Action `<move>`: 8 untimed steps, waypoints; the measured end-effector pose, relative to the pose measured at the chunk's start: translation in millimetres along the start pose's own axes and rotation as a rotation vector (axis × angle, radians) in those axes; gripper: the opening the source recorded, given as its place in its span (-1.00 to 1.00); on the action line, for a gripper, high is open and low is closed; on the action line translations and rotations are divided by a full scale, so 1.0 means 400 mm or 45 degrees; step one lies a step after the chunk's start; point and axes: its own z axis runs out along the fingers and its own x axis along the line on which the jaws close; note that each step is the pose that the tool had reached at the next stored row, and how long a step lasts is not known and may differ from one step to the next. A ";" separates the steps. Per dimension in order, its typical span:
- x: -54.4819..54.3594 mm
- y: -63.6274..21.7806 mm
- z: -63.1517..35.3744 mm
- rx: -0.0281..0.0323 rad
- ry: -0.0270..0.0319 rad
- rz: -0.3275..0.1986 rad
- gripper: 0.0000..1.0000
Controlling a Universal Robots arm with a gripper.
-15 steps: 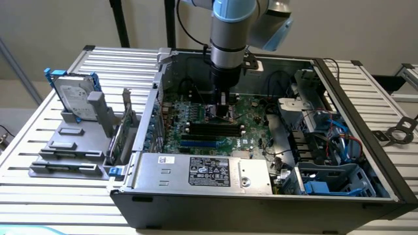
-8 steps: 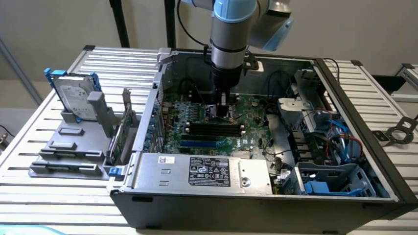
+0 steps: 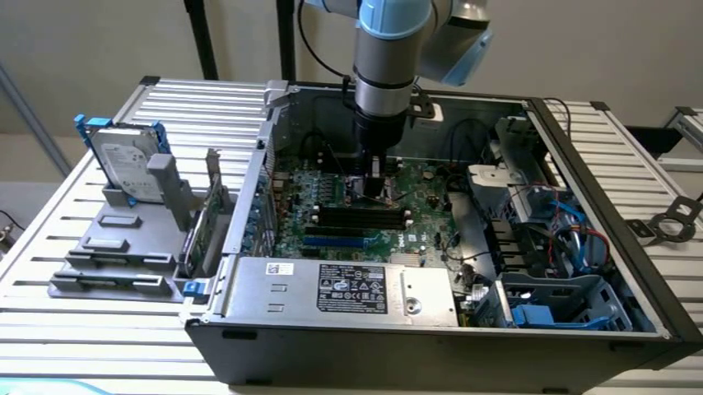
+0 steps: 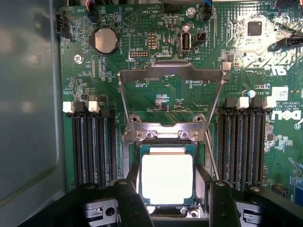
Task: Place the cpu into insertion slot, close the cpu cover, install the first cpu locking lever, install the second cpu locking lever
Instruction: 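Place the cpu into insertion slot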
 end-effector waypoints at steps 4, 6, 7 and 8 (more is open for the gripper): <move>0.000 0.000 0.001 0.0008 -0.0016 0.000 0.09; 0.000 0.000 0.002 0.0006 -0.0026 0.001 0.09; 0.000 0.000 0.002 0.0007 -0.0034 0.001 0.09; 0.000 0.000 0.002 0.0010 -0.0041 0.001 0.09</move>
